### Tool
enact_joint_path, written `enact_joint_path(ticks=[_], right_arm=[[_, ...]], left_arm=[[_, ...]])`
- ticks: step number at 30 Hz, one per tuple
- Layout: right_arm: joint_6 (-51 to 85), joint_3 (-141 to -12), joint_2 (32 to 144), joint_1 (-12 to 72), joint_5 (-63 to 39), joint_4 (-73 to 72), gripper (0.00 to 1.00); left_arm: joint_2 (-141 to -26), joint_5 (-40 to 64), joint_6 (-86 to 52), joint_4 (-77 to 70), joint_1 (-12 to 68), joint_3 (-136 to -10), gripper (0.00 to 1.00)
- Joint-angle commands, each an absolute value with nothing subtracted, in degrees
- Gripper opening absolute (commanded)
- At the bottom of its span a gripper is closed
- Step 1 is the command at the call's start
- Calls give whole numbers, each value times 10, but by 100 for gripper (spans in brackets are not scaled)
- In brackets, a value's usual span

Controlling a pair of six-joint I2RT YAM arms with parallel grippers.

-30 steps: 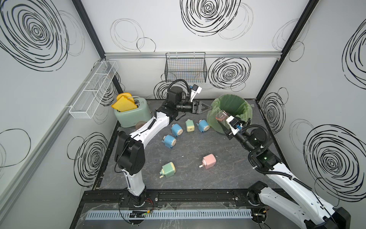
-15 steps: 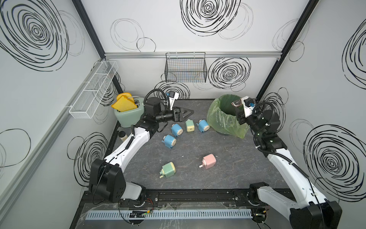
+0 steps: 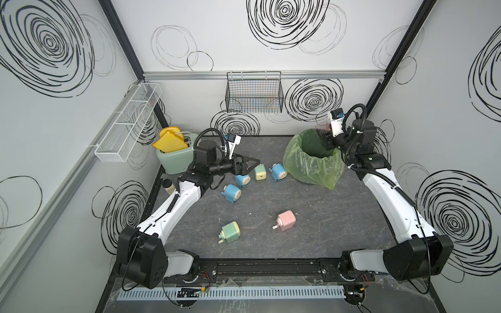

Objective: Take out the pencil sharpener tray and clean the shavings
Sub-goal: Pour the shavings into the trash bin.

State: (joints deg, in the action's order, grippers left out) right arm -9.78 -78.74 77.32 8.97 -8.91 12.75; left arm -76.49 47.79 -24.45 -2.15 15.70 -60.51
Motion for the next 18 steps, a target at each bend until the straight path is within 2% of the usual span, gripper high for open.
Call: enact_joint_path(ticks=[1, 9, 18], right_arm=[[-86, -820, 790, 91, -77, 203, 41], [-85, -930, 853, 101, -31, 342, 41], [-92, -1127, 994, 137, 49, 540, 41]], left_arm=[[-759, 474, -223, -24, 152, -607, 97], [-766, 473, -217, -23, 148, -600, 97], [-764, 474, -211, -20, 142, -599, 97]])
